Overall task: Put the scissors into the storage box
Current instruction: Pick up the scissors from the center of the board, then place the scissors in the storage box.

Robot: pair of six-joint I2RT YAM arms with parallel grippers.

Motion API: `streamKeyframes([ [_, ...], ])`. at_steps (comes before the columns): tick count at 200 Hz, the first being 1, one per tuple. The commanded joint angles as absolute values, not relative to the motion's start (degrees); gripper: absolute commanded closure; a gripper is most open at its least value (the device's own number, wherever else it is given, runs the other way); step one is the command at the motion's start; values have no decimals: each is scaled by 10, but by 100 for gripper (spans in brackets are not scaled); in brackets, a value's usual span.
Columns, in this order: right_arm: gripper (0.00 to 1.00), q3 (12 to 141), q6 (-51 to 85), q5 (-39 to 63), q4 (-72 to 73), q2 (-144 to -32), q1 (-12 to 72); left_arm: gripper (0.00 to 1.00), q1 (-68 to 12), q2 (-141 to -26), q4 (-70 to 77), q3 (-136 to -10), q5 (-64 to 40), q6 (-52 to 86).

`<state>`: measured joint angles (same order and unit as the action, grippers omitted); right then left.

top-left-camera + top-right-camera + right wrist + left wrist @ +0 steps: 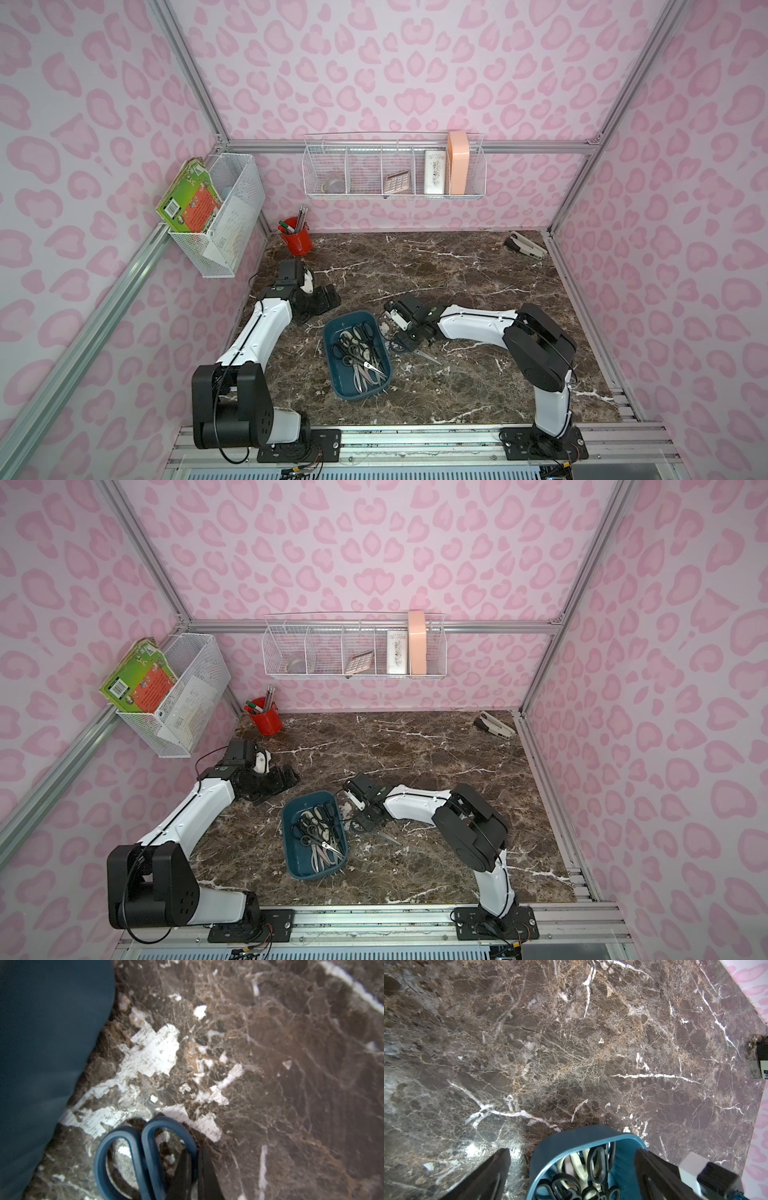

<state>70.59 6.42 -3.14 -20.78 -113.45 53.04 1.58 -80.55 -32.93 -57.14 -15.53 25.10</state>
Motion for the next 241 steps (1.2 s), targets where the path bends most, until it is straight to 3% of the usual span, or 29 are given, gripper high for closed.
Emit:
streamKeyframes([
  [1,100,696,66,-64,-314,-1151,520,2,16,-807,-334,-576,-154,243],
  [49,100,740,117,7,-341,-1075,481,2,16,-811,-336,-579,-149,243],
  [97,100,839,178,53,-356,-1047,498,2,16,-821,-337,-586,-144,243],
  [189,100,993,179,0,-286,-1167,640,2,111,-785,-341,-582,-86,254],
  [241,100,1035,167,1,-265,-1238,672,2,125,-778,-337,-576,-90,263],
])
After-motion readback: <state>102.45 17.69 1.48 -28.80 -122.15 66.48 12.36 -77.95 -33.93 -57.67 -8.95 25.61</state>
